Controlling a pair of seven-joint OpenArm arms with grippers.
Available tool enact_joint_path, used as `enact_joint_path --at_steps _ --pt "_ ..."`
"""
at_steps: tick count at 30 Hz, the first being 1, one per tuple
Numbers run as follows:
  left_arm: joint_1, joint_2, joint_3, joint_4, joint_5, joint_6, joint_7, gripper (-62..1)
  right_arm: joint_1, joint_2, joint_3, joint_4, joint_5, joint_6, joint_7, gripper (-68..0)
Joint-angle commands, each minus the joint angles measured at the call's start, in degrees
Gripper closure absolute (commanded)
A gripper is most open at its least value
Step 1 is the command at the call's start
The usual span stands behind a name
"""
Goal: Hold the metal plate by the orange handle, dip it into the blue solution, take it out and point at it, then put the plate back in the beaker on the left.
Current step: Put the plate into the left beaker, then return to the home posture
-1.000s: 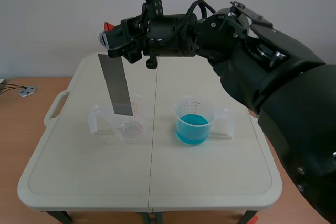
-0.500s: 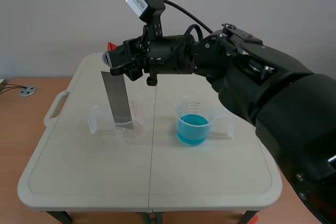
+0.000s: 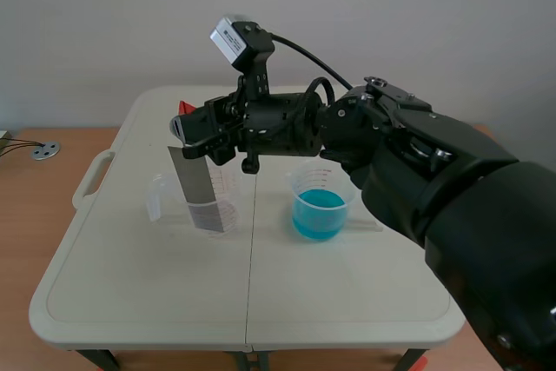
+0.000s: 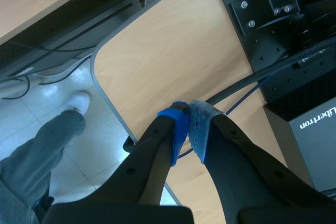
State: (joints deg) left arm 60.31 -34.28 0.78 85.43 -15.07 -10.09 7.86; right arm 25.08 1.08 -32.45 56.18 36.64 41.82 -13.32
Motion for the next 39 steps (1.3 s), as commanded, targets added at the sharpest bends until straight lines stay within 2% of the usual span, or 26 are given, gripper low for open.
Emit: enact_joint_path --at_steps 1,7,11,15,17,18,20,24,25,30,34,39 --pt "0.46 0.28 -0.04 0.39 -0.35 -0.13 -0.57 -2.1 1.4 -0.76 -0.26 0.42 -0.09 0.9 1.03 -1.5" --pt "0.46 0.28 -0.04 0.39 -0.35 -0.13 -0.57 -2.1 1.44 -0.74 -0.24 0.42 -4.22 0.9 1.03 -3.4" --pt "0.46 0.28 -0.04 0.39 -0.35 -0.13 -0.57 -2.1 1.55 -0.74 -0.24 0.42 -5.44 0.9 1.01 -15.3" --pt "0.46 0.28 -0.04 0.39 -0.35 -0.13 -0.57 -2.1 1.77 -0.57 0.55 0.42 -5.44 0.9 0.79 -22.1" --pt "0.46 0.28 -0.04 0.39 -0.35 -0.13 -0.57 -3.2 1.77 -0.57 1.53 0.42 -5.7 0.9 0.79 -28.4" --pt "0.48 0.28 -0.04 0.39 -0.33 -0.13 -0.57 -5.8 1.77 -0.57 2.19 0.42 -5.81 0.9 0.81 -32.1" --pt "0.48 0.28 -0.04 0.39 -0.28 -0.13 -0.57 -17.1 1.77 -0.59 3.54 0.44 -5.81 0.2 0.83 -38.4" --pt "0.46 0.28 -0.04 0.39 2.16 -0.11 -0.92 -54.7 1.92 -0.61 6.19 0.44 -5.81 -1.99 0.87 -47.4" --pt "0.46 0.28 -0.04 0.39 2.47 -0.13 -1.22 -62.3 2.01 -0.59 6.86 0.44 -5.84 -2.19 0.83 -49.6" --pt "0.46 0.28 -0.04 0.39 2.49 -0.11 -3.23 -62.3 2.99 -0.59 9.9 0.44 -5.79 -2.21 0.81 -60.4" --pt "0.46 0.28 -0.04 0.39 2.47 -0.11 -3.58 -62.3 3.54 -0.59 11.91 0.7 -5.75 -2.21 0.63 -66.4" --pt "0.46 0.28 -0.04 0.39 2.45 -0.11 -3.56 -62.3 3.48 -0.02 13.7 1.36 -5.84 -2.21 0.59 -66.4"
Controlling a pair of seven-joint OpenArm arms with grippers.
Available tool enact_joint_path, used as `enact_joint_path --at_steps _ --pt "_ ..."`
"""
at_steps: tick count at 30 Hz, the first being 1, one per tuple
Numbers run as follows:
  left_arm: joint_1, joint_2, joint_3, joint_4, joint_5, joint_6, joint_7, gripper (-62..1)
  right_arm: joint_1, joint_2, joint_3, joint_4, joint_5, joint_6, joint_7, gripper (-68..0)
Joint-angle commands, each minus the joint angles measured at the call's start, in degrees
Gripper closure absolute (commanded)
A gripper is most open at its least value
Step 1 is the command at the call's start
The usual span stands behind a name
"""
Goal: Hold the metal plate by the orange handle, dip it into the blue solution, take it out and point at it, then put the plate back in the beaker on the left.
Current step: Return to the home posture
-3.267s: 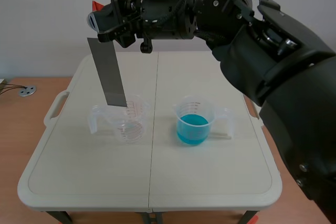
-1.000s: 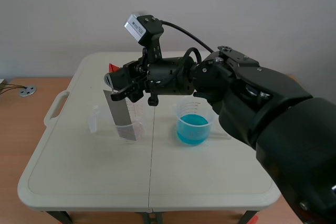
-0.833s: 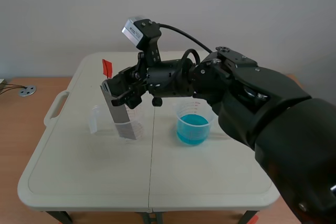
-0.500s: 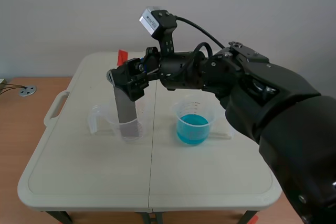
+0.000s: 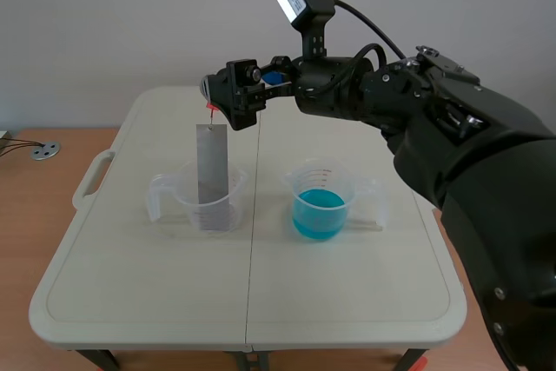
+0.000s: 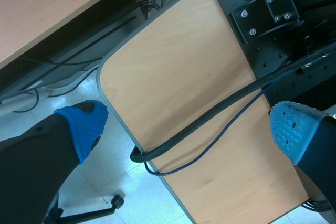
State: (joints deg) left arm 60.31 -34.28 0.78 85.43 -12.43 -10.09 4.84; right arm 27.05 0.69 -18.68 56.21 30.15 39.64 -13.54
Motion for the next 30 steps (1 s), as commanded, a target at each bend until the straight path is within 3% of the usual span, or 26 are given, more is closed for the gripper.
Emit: enact_joint_path --at_steps 1,8,14,18,30 --pt "0.46 0.31 -0.04 0.39 -0.2 -0.11 -0.55 -62.3 1.49 0.79 0.0 1.4 0.68 -0.02 0.81 -66.4" --pt "0.42 -0.17 -0.26 0.52 3.65 0.68 -6.29 -62.3 -0.98 5.9 0.15 5.79 0.7 -0.07 1.05 -66.4" --pt "-2.36 -0.17 -4.31 2.45 2.56 5.09 -15.13 -62.3 -5.77 10.67 2.69 12.72 0.66 -0.66 1.03 -66.4" --pt "-5.07 -0.15 -7.54 4.9 0.46 5.05 -18.78 -62.3 -9.7 13.88 4.81 17.33 0.44 -0.66 1.05 -66.4" --pt "-6.78 -0.17 -9.88 18.69 1.09 4.98 -27.43 -62.3 -25.14 21.14 10.49 32.76 0.0 -0.63 1.03 -66.3"
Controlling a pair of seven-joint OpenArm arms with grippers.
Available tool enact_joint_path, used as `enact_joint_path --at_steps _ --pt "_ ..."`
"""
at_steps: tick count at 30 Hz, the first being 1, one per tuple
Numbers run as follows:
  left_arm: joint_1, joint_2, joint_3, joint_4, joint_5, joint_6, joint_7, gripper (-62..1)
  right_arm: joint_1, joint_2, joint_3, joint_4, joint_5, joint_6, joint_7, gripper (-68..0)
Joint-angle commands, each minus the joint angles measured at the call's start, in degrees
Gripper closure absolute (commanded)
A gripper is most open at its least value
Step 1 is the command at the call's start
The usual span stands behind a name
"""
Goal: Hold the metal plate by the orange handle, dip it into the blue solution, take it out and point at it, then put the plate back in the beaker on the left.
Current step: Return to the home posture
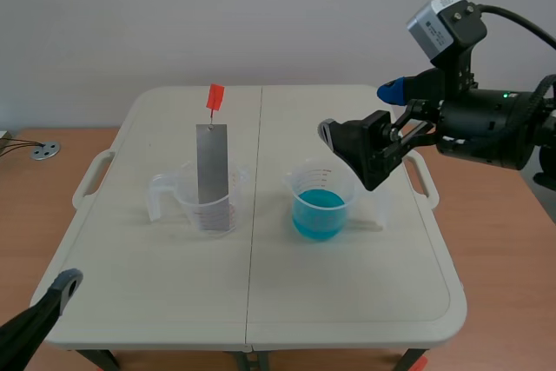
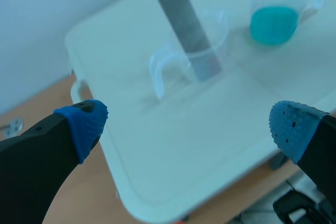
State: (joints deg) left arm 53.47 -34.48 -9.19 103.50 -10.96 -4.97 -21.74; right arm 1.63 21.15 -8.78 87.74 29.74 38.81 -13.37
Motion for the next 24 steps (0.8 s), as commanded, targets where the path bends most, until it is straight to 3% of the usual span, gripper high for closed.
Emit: enact_joint_path --at_steps 1,6,13,24 --pt "-0.48 0.02 0.17 1.25 -0.37 -0.26 -0.85 -62.3 -1.11 1.14 1.11 2.6 0.42 0.2 0.85 -66.3" --pt "-4.42 -0.09 1.55 2.14 -0.39 -0.72 -1.03 -62.3 -7.74 2.14 4.22 7.96 0.44 0.2 0.9 -66.3" --pt "-8.81 -3.32 6.6 3.67 -0.42 -0.7 -1.4 -62.3 -15.13 3.04 7.08 13.2 0.44 0.2 1.11 -66.3" --pt "-13.7 -3.67 9.44 6.49 -0.39 -0.85 -1.07 -62.3 -22.99 4.96 10.45 14.23 0.42 0.2 5.86 -66.3"
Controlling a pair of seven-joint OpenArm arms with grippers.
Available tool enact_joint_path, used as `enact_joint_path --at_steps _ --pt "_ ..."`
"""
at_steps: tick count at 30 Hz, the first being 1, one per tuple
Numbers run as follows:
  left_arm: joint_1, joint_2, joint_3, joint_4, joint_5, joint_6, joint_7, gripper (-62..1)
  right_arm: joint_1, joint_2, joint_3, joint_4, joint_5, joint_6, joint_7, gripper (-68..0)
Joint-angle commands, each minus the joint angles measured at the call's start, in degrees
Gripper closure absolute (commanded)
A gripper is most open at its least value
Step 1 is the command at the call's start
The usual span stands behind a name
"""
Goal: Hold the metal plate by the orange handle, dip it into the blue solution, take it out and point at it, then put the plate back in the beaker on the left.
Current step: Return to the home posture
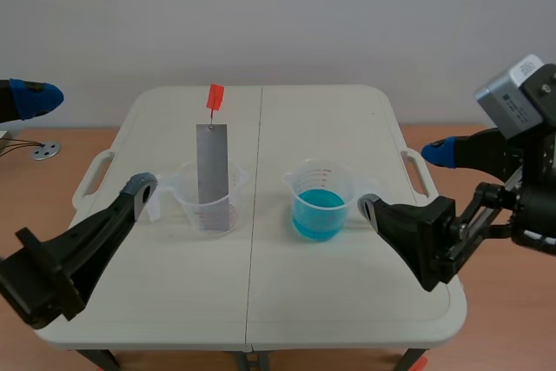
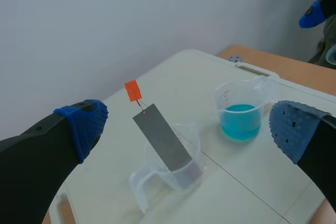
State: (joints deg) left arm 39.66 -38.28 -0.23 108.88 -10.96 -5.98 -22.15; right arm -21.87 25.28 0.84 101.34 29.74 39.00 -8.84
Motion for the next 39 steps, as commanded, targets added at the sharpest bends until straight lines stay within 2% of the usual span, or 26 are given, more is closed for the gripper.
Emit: enact_joint_path --at_steps 1,7,15,39 --pt "-0.02 0.13 0.7 1.11 -0.39 0.04 -0.63 -62.3 0.13 0.96 1.2 0.63 0.42 0.0 1.36 -66.3" --pt "-0.02 0.13 2.25 1.11 -0.37 0.02 0.0 -62.3 -0.22 0.92 2.95 0.63 0.39 0.0 1.25 -66.3" --pt "-0.5 0.13 2.58 1.11 -0.37 -0.22 4.11 -62.3 -0.2 0.9 3.02 0.63 0.39 0.0 0.83 -66.3" --pt "-0.66 0.15 2.58 0.9 -0.37 -0.2 4.2 -62.3 -0.2 0.9 3.02 0.63 0.42 0.0 0.59 -66.3"
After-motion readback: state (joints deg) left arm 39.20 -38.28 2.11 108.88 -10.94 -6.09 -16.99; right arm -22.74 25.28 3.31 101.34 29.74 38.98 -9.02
